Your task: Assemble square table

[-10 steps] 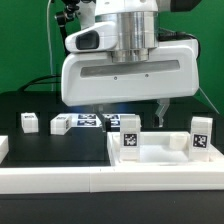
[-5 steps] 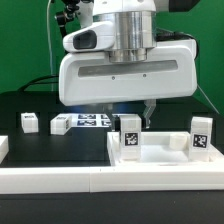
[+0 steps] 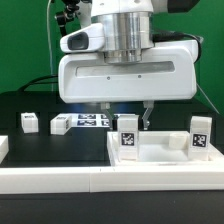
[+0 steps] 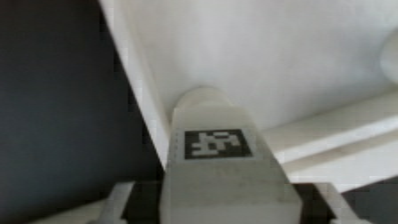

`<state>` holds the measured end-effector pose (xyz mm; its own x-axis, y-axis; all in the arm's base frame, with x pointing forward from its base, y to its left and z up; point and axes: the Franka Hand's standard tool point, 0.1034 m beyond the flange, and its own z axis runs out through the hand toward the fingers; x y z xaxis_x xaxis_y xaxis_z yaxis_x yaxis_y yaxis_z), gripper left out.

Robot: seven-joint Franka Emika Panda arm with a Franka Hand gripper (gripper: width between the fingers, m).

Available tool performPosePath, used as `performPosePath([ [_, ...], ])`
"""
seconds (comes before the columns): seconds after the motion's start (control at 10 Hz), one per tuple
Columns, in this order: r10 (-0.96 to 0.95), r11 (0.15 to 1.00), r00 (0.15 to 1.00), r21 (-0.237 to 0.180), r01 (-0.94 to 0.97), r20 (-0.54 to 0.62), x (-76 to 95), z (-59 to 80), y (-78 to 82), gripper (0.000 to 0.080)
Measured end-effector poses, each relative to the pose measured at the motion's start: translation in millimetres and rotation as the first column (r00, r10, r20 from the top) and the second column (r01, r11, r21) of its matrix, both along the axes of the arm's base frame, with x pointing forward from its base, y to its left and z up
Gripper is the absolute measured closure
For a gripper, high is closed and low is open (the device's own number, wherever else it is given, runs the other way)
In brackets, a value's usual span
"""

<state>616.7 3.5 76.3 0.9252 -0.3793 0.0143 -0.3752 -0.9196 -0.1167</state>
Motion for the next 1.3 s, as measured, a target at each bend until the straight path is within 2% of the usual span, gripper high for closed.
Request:
performPosePath([
  [0.3, -0.299, 0.954, 0.954, 0.014, 0.3, -0.028, -0.8, -0.2, 1.1, 0.0508],
  [0.6, -0.534, 0.844, 0.843, 0.022, 0.536, -0.061, -0.7, -0.6, 1.9, 0.0508],
  [0.7, -0.626, 0.776, 0.776, 0.026, 0.63, -0.079, -0.9, -0.7, 1.8, 0.0508],
  [1.0, -0.783, 0.612, 0.611, 0.033, 0.79, -0.119, -0.8, -0.8, 1.9, 0.0508],
  [1.3, -0.846, 0.518, 0.516, 0.026, 0.855, -0.135, 0.0, -1.4, 2.7, 0.0508],
])
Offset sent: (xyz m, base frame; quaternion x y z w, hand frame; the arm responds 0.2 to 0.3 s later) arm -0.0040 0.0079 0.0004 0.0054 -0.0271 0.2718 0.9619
